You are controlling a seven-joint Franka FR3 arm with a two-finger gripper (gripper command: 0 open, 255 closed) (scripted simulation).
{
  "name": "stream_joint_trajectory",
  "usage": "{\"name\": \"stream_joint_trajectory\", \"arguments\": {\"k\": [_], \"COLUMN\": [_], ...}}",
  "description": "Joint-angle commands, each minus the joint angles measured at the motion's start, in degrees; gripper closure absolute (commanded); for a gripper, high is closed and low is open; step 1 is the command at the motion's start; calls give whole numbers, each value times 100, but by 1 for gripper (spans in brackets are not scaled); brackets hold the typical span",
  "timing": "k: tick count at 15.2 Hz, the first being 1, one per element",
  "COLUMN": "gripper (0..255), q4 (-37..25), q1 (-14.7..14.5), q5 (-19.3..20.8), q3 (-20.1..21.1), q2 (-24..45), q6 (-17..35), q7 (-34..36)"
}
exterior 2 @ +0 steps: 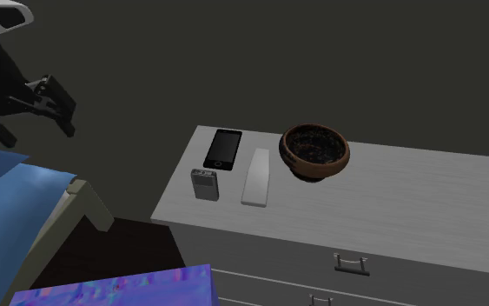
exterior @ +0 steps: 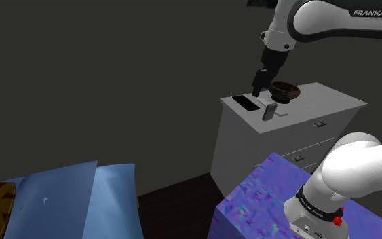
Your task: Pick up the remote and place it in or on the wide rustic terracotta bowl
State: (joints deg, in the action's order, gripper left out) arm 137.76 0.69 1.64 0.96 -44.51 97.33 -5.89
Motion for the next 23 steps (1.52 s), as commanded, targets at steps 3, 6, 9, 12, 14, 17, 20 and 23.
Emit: {"name": "stream_joint_trajectory", "arguments": {"k": [3,6,9,12,14,17,20,23], "gripper": [0,0,0,0,0,0,0,0], "q4": [48,79,61,-6,-78,-226,-419,-658], "q1": [123,303,473,626,720,846,956,1056], "q5": [109,257,383,479,523,551,525,436], "q3": [-190,-475,-758,-1042,-1229,-1511,-1788,-2056], "q2": [184,500,859,1259,1546,2003,2490,3004], "q6": [213,535,854,1165,1366,1654,1921,2162], "q7": [-110,-273,-433,-595,-706,-882,-1073,-1287]}}
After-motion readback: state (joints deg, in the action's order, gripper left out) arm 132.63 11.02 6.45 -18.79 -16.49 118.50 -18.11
